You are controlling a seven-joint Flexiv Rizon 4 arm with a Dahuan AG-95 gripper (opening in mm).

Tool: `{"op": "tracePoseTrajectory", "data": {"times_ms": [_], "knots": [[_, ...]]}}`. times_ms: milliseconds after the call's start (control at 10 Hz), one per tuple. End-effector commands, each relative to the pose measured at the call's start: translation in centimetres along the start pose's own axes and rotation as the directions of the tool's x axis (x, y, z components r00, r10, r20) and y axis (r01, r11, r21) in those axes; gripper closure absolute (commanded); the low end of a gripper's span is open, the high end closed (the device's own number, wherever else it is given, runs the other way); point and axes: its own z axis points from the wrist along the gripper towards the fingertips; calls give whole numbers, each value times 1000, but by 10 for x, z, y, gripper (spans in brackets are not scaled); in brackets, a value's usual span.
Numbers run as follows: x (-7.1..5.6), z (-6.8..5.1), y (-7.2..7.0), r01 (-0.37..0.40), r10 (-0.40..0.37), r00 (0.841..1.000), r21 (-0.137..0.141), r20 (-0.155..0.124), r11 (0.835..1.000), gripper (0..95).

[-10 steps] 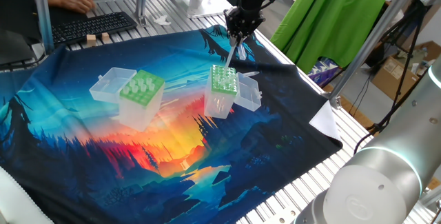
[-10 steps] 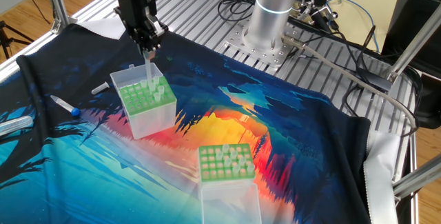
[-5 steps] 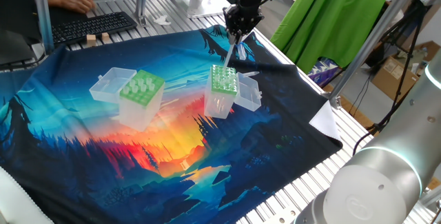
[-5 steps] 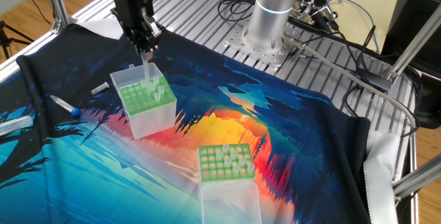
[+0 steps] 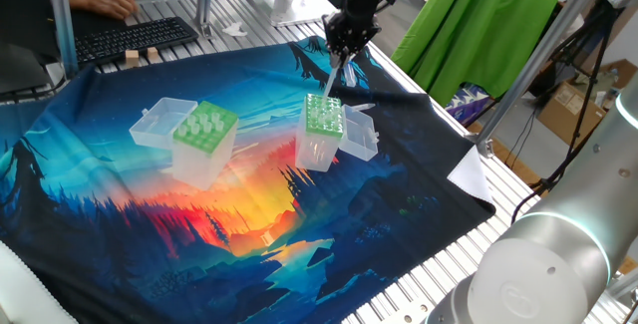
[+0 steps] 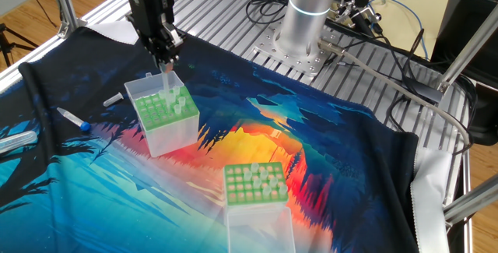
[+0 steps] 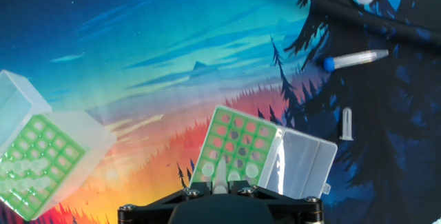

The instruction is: Transfer all large pipette tips from one holder to another

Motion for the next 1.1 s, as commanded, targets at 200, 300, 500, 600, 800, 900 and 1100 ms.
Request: {"op": "tracePoseTrajectory", "data": {"times_ms": [200, 300, 500, 600, 800, 900, 1100], "knots": [[0, 3, -1, 0, 0, 1000, -6, -2, 1000, 950], [0, 5, 0, -1, 1, 1000, -6, 1, 1000, 950], [0, 6, 0, -17, 17, 1000, -1, 0, 1000, 950], [0, 7, 0, -23, 23, 1000, 0, -1, 1000, 950], [0, 8, 0, -38, 38, 999, 4, -2, 999, 760], [0, 8, 0, -43, 43, 999, 4, -3, 999, 570], [0, 8, 0, -42, 42, 999, 2, -3, 999, 570]]}}
